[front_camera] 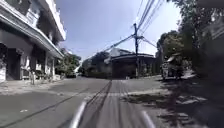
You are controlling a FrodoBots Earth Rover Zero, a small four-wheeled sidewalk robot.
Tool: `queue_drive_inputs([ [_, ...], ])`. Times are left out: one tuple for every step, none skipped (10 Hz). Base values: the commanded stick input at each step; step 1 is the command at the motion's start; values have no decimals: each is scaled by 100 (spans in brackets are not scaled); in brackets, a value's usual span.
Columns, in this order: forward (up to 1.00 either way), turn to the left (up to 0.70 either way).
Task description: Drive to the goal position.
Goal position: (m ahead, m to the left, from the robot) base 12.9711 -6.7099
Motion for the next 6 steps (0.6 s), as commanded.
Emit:
queue_drive_inputs([
  [100, -6],
  [100, -5],
  [100, -5],
  [100, -5],
  [100, -5],
  [100, -5],
])
